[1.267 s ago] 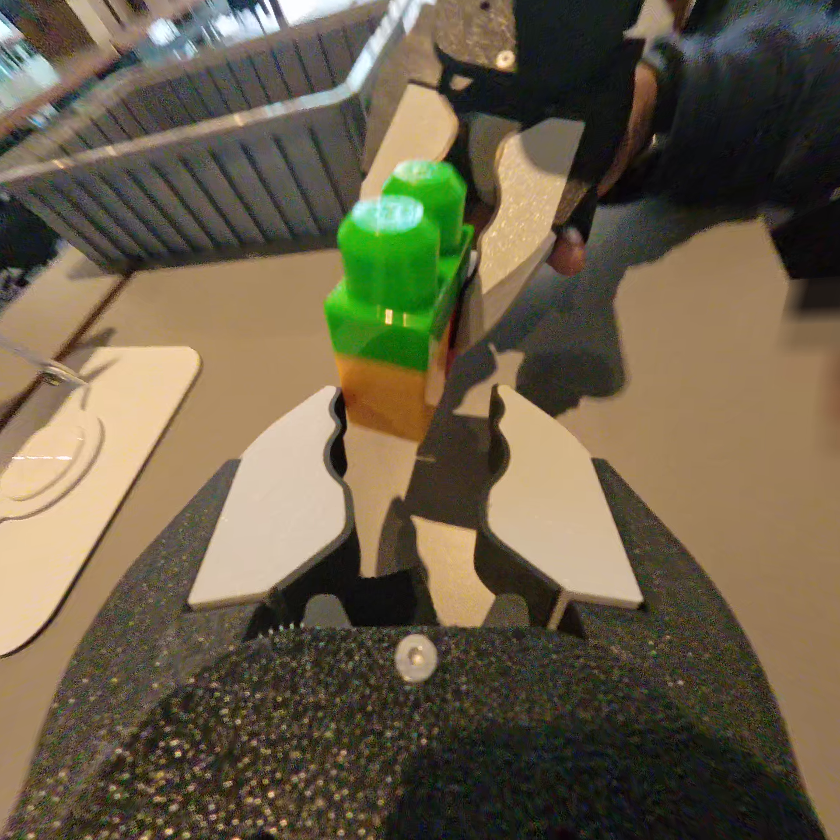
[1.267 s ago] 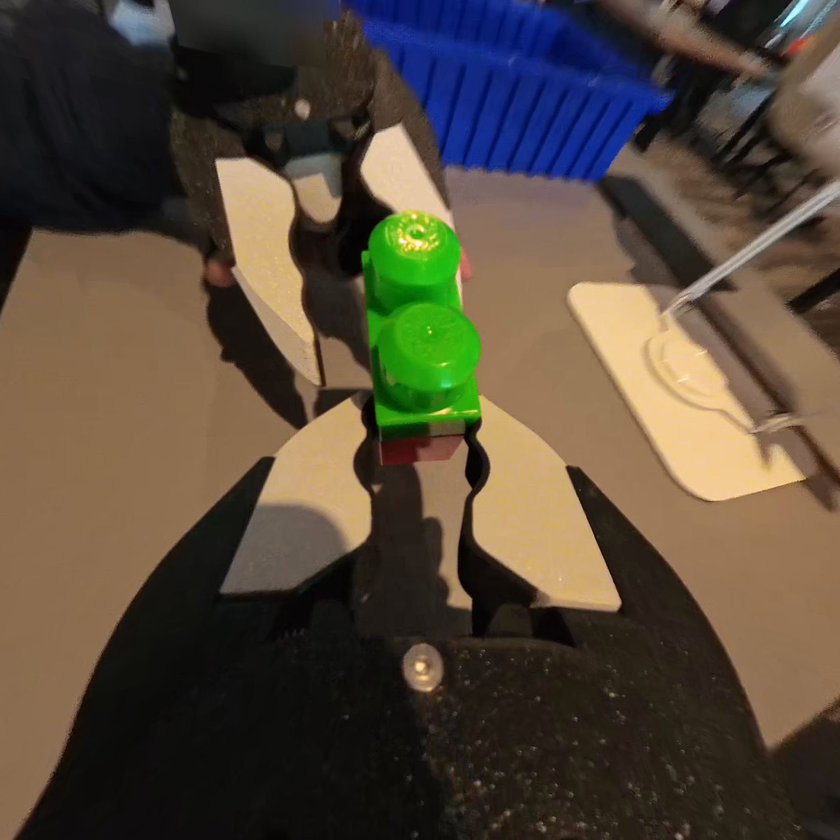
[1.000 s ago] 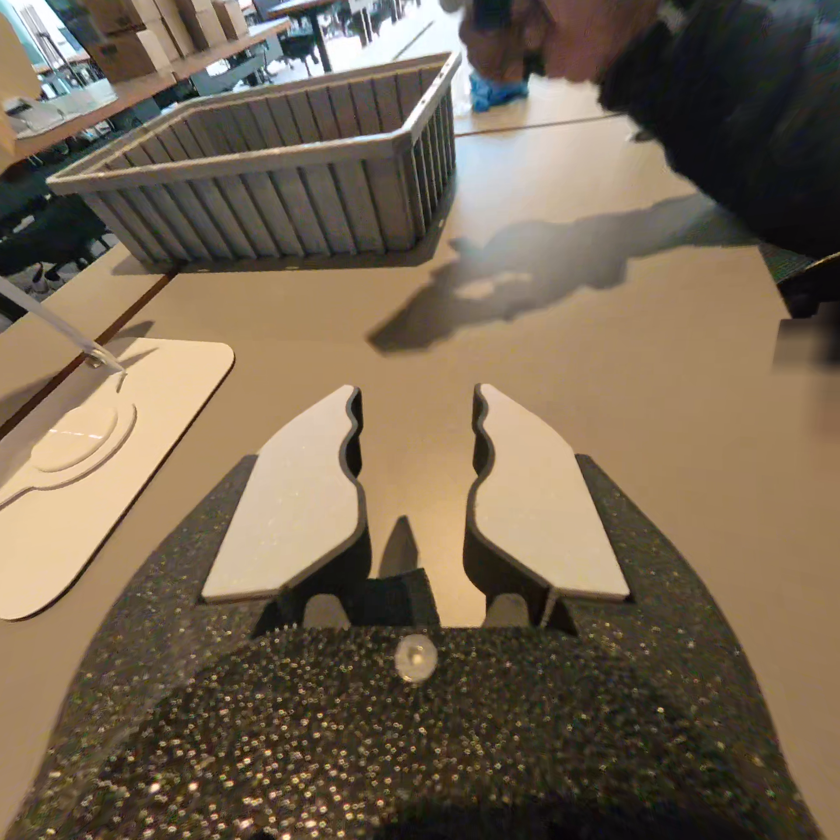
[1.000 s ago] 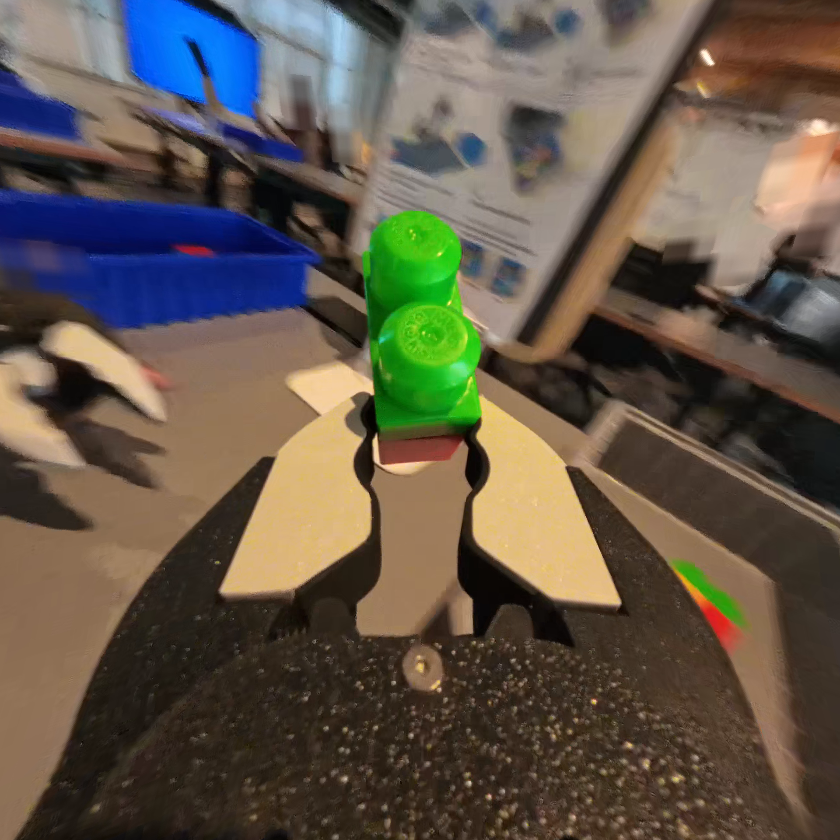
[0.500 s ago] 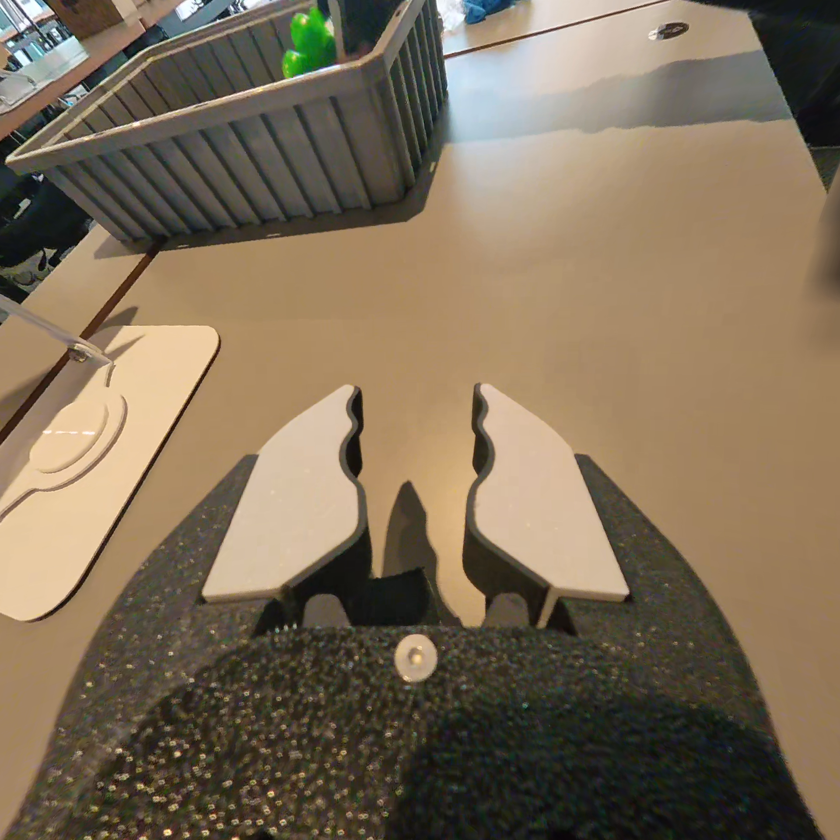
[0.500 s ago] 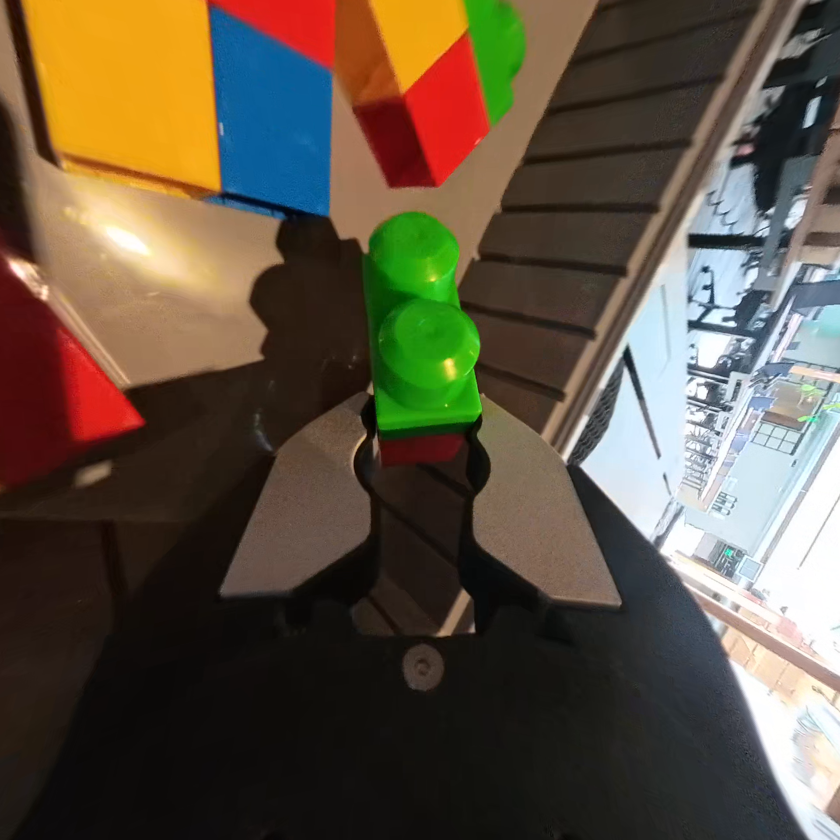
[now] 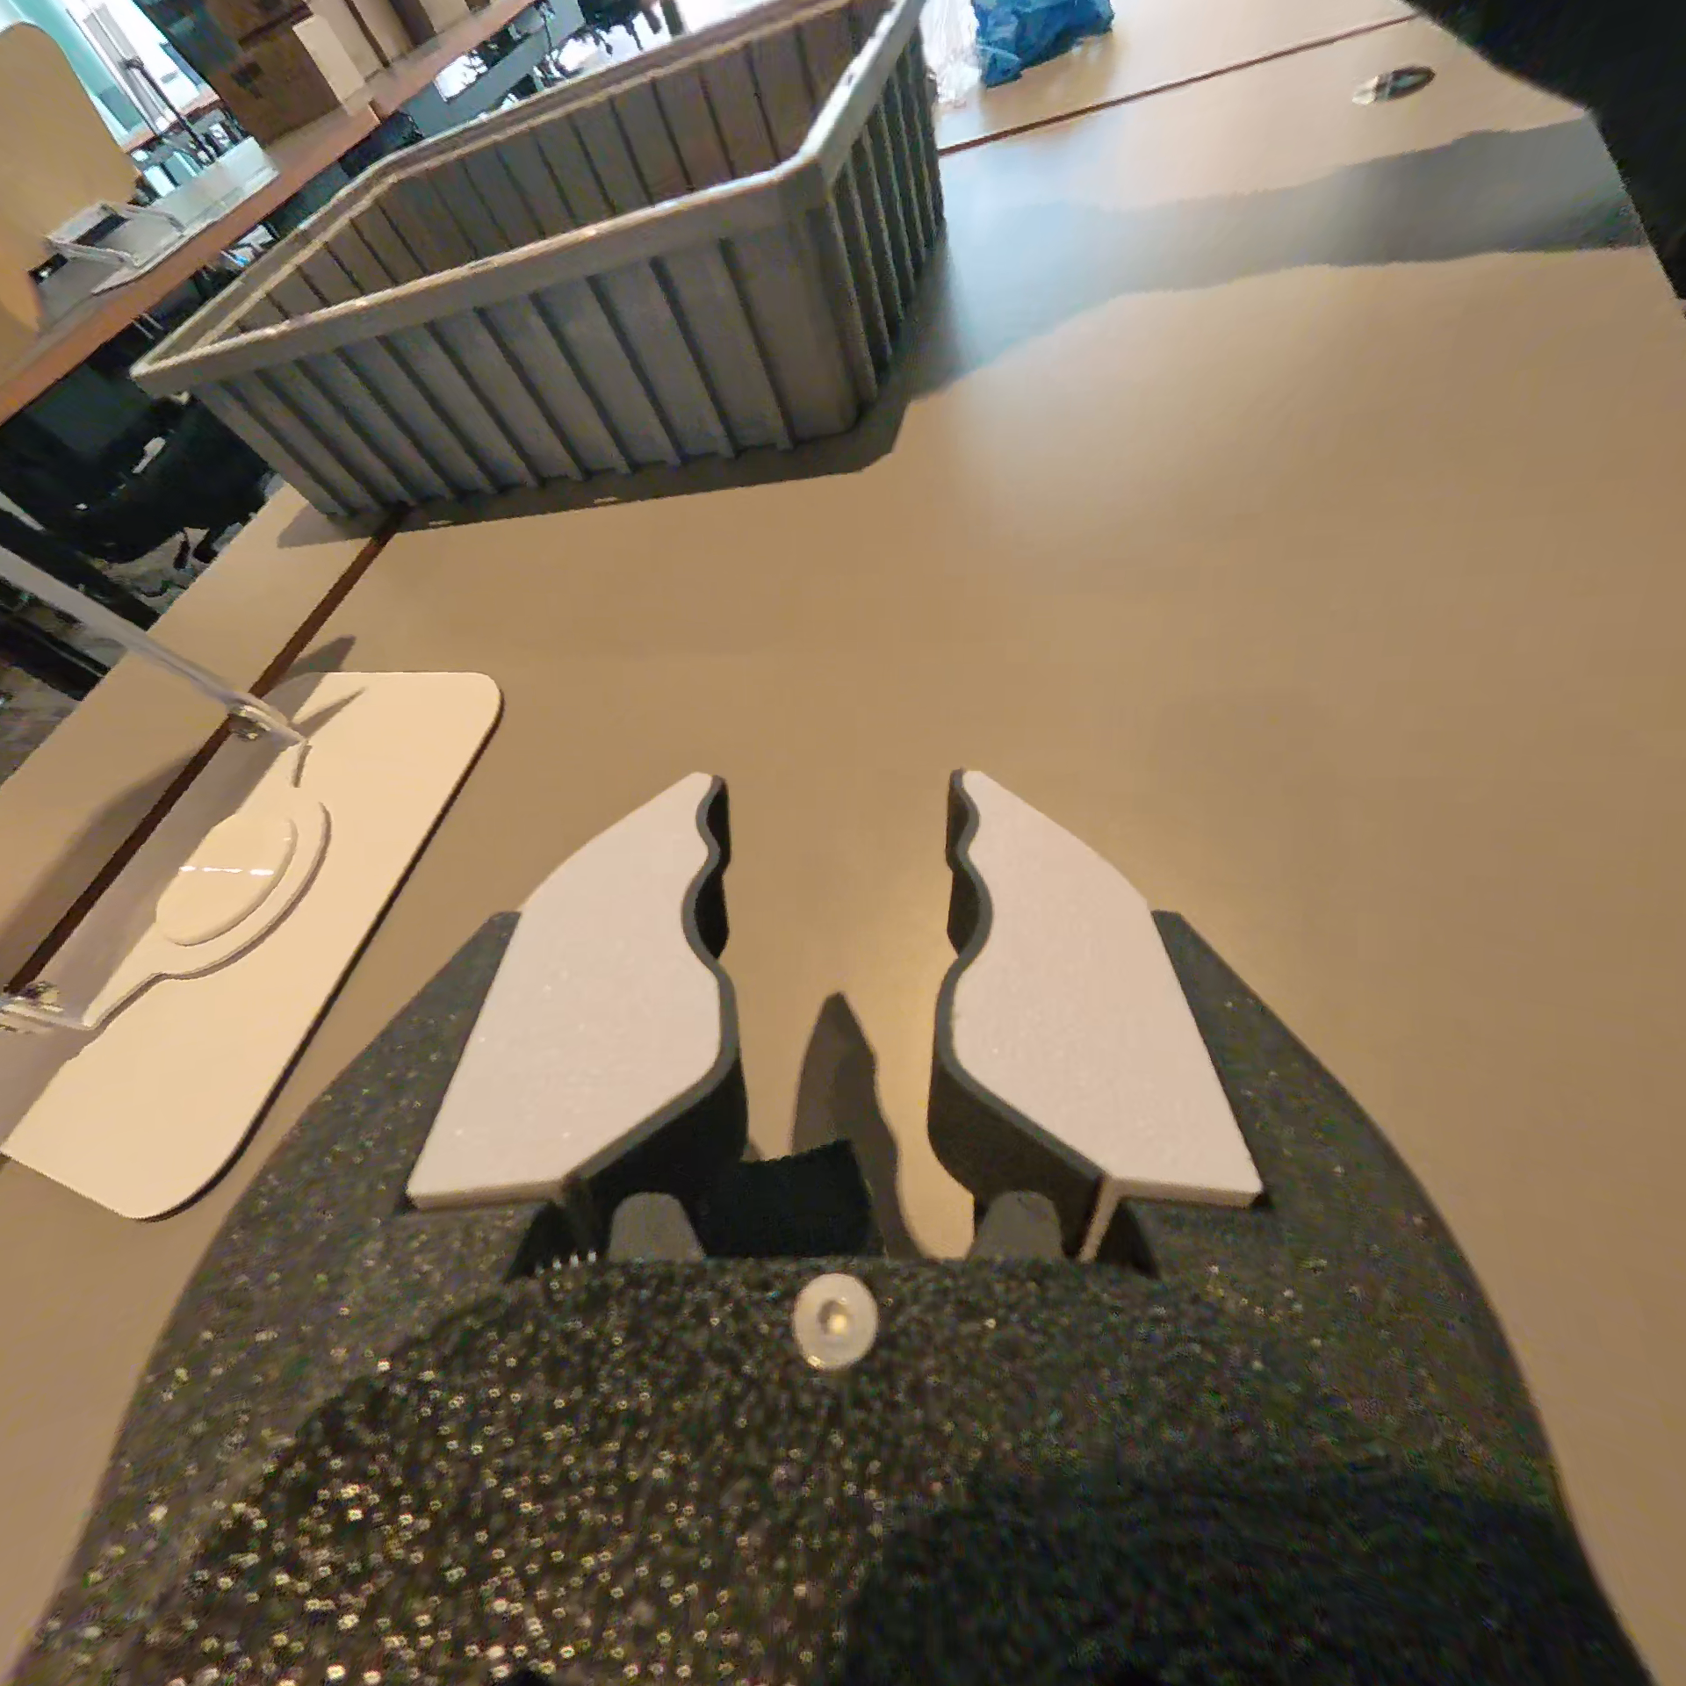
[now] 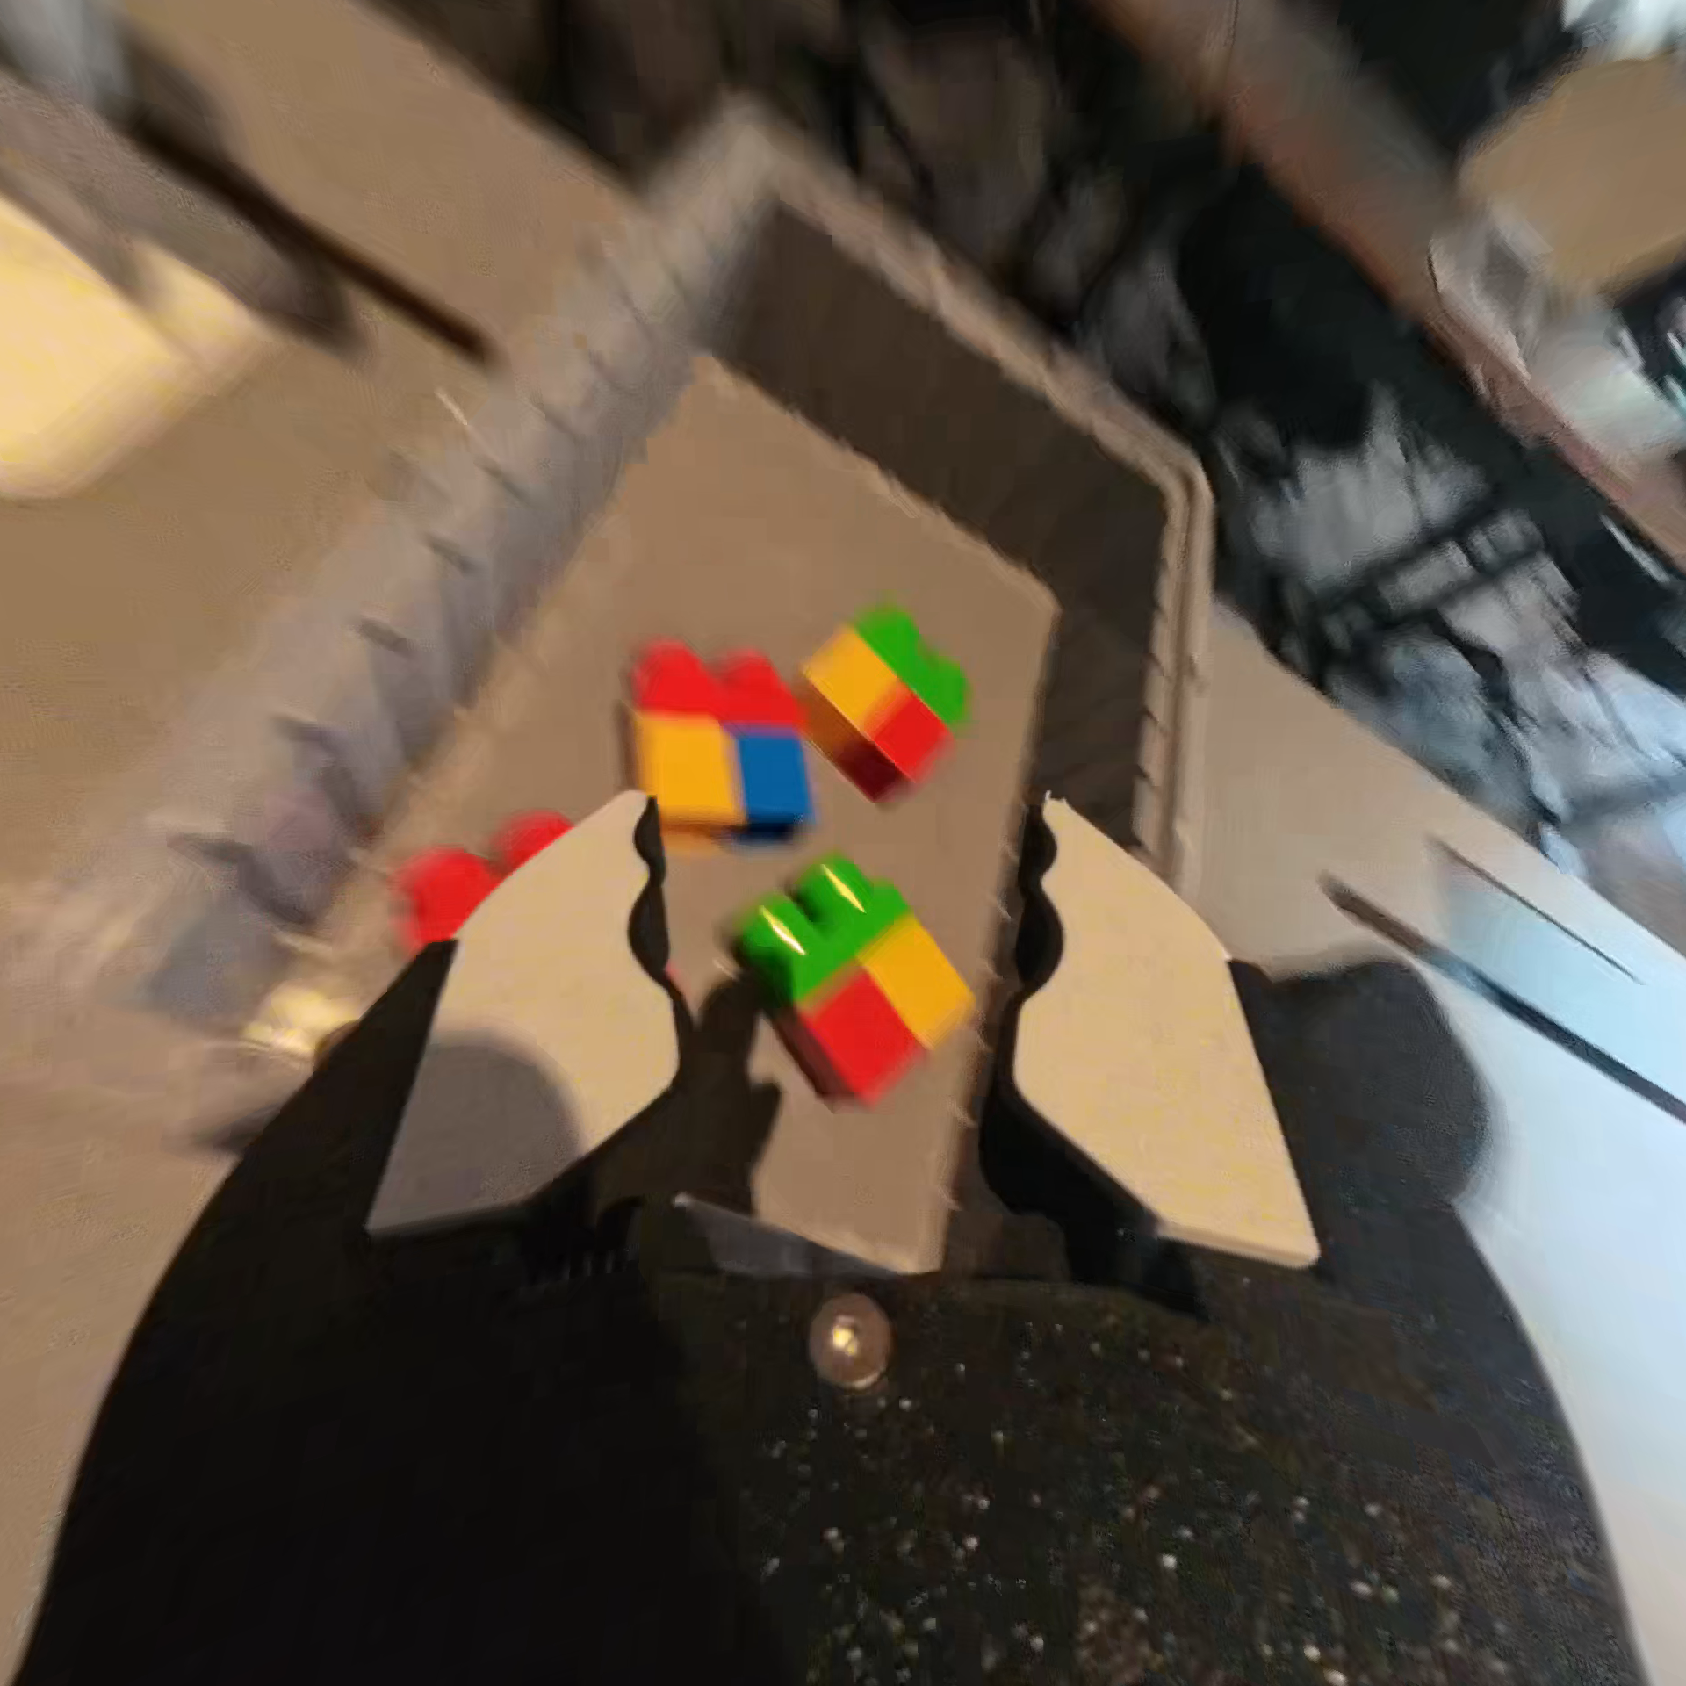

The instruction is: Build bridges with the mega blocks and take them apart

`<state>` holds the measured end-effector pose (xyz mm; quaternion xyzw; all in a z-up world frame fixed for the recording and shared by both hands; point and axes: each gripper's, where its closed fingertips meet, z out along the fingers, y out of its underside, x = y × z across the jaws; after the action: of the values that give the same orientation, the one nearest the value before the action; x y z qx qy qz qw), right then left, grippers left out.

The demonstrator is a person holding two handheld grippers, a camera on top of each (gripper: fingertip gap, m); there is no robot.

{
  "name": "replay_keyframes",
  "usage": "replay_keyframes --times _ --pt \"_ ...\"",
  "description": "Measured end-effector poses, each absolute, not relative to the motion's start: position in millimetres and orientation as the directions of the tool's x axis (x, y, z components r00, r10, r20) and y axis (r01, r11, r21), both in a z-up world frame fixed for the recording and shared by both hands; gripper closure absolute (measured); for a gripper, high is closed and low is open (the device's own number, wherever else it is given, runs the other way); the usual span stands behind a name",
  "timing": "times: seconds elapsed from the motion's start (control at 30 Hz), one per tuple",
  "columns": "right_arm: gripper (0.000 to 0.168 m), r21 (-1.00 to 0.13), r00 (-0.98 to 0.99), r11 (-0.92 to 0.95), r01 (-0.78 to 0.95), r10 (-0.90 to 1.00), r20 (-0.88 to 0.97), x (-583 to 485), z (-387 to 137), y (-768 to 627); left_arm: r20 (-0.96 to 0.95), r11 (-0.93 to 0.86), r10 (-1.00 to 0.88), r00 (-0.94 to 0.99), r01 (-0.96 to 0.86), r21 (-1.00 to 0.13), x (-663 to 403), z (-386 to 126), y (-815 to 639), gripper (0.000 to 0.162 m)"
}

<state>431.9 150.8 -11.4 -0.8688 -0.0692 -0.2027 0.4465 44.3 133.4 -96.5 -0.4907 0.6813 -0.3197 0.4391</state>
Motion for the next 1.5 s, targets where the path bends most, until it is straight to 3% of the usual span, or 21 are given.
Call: replay_keyframes --times 0.1,0.2,0.33,0.47,0.53,0.63,0.77,0.87,0.97,1.07,1.2,1.3,1.33,1.5 --pt "0.101 -0.955 0.967 -0.198 0.219 0.172 0.186 325.9 25.8 139.7 -0.297 0.308 -0.951 -0.087 -0.364 -0.879 45.7 -91.1 140.2 0.117" --pt "0.106 -0.996 0.877 -0.002 0.093 0.473 0.081 220.4 18.1 105.9 -0.316 0.307 -0.948 -0.030 -0.334 -0.891 44.5 -83.1 149.4 0.117" --pt "0.111 -0.993 0.802 -0.049 0.105 0.595 0.055 143.5 -40.6 85.0 -0.342 0.303 -0.935 0.087 -0.300 -0.904 37.3 -66.8 168.5 0.115" --pt "0.129 -0.951 0.776 0.022 0.308 0.572 0.265 118.9 -52.3 75.3 -0.397 0.340 -0.885 0.244 -0.246 -0.908 13.9 -31.3 190.1 0.114" --pt "0.133 -0.944 0.765 0.030 0.327 0.579 0.283 116.2 -55.5 73.7 -0.403 0.330 -0.845 0.350 -0.251 -0.910 -11.0 -8.4 208.3 0.115" --pt "0.135 -0.957 0.770 -0.012 0.291 0.597 0.227 118.1 -62.2 75.7 -0.377 0.258 -0.777 0.504 -0.291 -0.921 -64.1 35.2 245.3 0.116" --pt "0.135 -0.959 0.775 -0.050 0.279 0.601 0.194 120.4 -68.3 77.7 -0.335 0.085 -0.774 0.538 -0.437 -0.896 -136.8 70.0 293.7 0.115" --pt "0.135 -0.951 0.771 -0.058 0.303 0.602 0.209 118.2 -72.3 77.9 -0.347 -0.128 -0.740 0.576 -0.626 -0.769 -197.8 45.1 348.7 0.114" --pt "0.135 -0.939 0.760 -0.065 0.339 0.608 0.232 114.0 -78.0 78.2 -0.249 -0.408 -0.758 0.603 -0.736 -0.541 -251.0 -21.8 382.3 0.108" --pt "0.135 -0.926 0.745 -0.081 0.369 0.621 0.243 109.4 -85.4 78.6 -0.149 -0.513 -0.785 0.602 -0.765 -0.389 -267.7 -75.0 391.8 0.102" --pt "0.134 -0.915 0.733 -0.098 0.391 0.635 0.245 105.2 -92.2 79.6 -0.078 -0.533 -0.809 0.582 -0.783 -0.320 -258.2 -111.7 396.0 0.089" --pt "0.134 -0.913 0.732 -0.101 0.395 0.636 0.246 104.2 -93.5 79.7 -0.020 -0.570 -0.801 0.598 -0.774 -0.276 -253.8 -132.0 400.4 0.091" --pt "0.134 -0.912 0.732 -0.101 0.398 0.634 0.249 104.3 -93.6 79.4 0.039 -0.590 -0.794 0.606 -0.754 -0.290 -249.2 -133.2 399.8 0.099" --pt "0.134 -0.910 0.731 -0.099 0.403 0.633 0.255 104.5 -93.8 78.4 0.151 -0.607 -0.792 0.592 -0.739 -0.293 -246.2 -136.4 393.0 0.101"
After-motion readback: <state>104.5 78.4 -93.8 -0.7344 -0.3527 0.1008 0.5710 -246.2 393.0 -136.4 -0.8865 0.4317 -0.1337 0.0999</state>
